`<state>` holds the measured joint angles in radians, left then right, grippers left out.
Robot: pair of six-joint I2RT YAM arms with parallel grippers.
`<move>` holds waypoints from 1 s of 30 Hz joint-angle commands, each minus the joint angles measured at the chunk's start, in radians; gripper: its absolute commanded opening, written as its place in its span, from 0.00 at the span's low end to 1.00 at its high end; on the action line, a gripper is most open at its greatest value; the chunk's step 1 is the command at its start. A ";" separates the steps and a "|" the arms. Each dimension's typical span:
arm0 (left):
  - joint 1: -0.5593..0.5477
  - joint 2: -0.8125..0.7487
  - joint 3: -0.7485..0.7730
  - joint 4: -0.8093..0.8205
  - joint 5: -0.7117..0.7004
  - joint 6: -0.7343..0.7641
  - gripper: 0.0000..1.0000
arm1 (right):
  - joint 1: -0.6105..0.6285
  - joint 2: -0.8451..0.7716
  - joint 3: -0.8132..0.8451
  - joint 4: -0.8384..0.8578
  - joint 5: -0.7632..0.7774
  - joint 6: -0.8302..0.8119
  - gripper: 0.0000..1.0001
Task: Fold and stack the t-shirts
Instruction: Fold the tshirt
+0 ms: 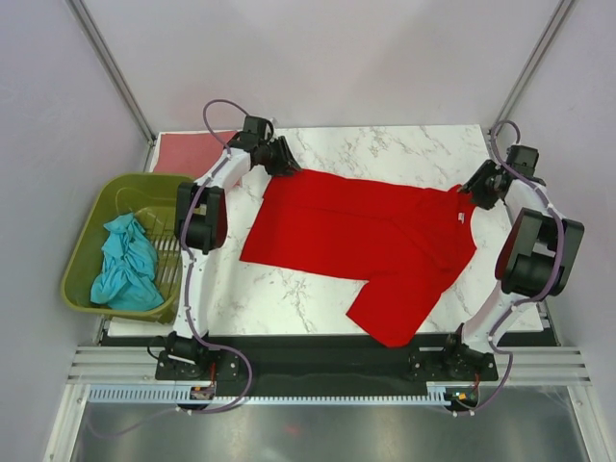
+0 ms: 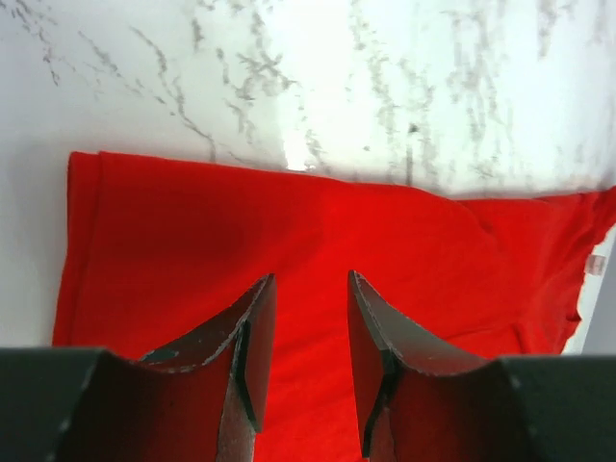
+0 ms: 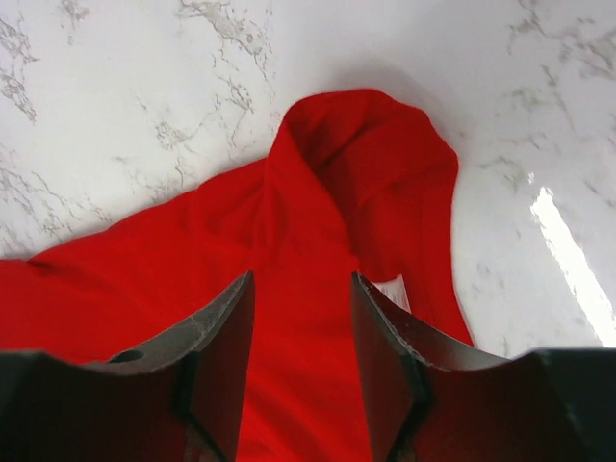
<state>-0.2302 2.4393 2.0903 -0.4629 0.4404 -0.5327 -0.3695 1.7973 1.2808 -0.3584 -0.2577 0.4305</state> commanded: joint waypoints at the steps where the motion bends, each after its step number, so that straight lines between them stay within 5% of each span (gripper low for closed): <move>1: 0.005 0.061 0.076 0.006 0.014 -0.012 0.43 | 0.000 0.085 0.107 0.058 -0.055 -0.059 0.52; 8: 0.009 0.101 0.071 0.003 -0.087 -0.009 0.43 | 0.003 0.290 0.203 0.065 -0.130 -0.096 0.48; 17: 0.020 0.079 0.051 0.001 -0.334 0.005 0.44 | -0.002 0.494 0.440 0.084 -0.107 -0.090 0.01; 22: 0.034 0.092 0.042 -0.005 -0.379 -0.024 0.43 | -0.002 0.554 0.542 0.081 -0.109 -0.035 0.00; 30: 0.035 0.090 0.030 -0.005 -0.347 -0.030 0.43 | 0.004 0.455 0.337 0.246 -0.132 0.082 0.00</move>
<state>-0.2237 2.5252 2.1414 -0.4065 0.1806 -0.5659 -0.3634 2.2890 1.6543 -0.1806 -0.3969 0.4664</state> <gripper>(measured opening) 0.427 0.010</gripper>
